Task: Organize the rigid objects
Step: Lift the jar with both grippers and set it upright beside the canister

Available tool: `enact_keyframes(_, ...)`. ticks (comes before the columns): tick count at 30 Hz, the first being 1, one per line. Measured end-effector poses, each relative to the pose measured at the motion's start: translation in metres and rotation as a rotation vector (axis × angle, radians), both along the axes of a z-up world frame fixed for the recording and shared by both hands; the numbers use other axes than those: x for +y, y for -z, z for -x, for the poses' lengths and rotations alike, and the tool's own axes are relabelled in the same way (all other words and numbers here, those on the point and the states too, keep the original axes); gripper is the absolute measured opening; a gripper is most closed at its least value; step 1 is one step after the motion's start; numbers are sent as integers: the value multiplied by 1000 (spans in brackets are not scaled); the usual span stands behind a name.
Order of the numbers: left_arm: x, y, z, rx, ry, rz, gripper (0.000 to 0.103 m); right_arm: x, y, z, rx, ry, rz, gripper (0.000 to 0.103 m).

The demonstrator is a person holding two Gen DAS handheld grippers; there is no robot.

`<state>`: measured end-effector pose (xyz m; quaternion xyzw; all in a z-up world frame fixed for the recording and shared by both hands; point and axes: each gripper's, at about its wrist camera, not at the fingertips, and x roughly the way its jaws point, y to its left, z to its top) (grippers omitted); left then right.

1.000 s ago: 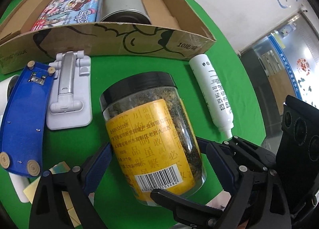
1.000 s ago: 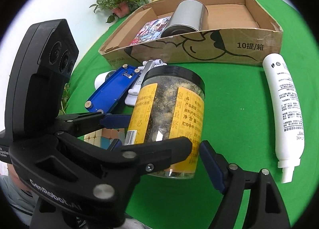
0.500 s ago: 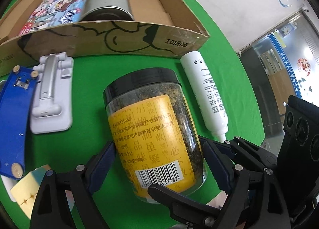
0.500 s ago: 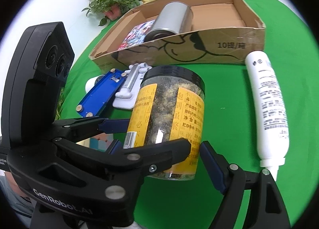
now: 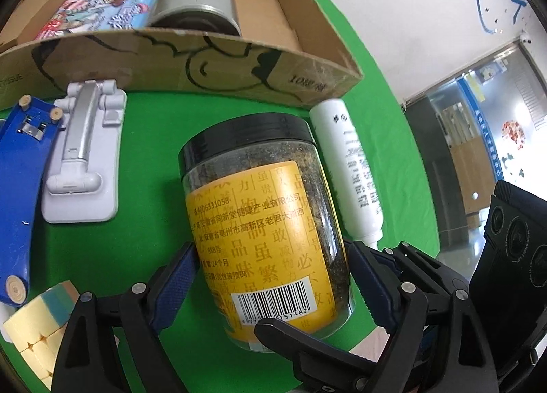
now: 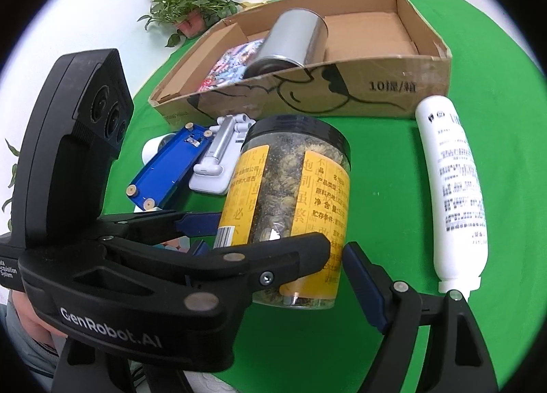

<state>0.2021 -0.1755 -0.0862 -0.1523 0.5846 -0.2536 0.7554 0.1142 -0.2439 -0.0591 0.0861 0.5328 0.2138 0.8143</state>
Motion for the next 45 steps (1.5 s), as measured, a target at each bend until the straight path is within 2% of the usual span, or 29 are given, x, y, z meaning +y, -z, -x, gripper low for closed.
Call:
enact_keyframes(16, 29, -99, -10, -259, -46, 29, 85, 21, -81, -24, -246, -48, 33, 80)
enact_keyframes(25, 15, -141, -48, -343, -25, -3, 85, 20, -103, -52, -327, -25, 49, 80)
enact_keyframes(35, -16, -146, -107, -342, 12, -19, 85, 7, -101, -89, -326, 23, 39, 80)
enact_keyframes(45, -39, -104, -164, -260, 21, -92, 84, -6, -63, -136, -223, 62, -32, 80)
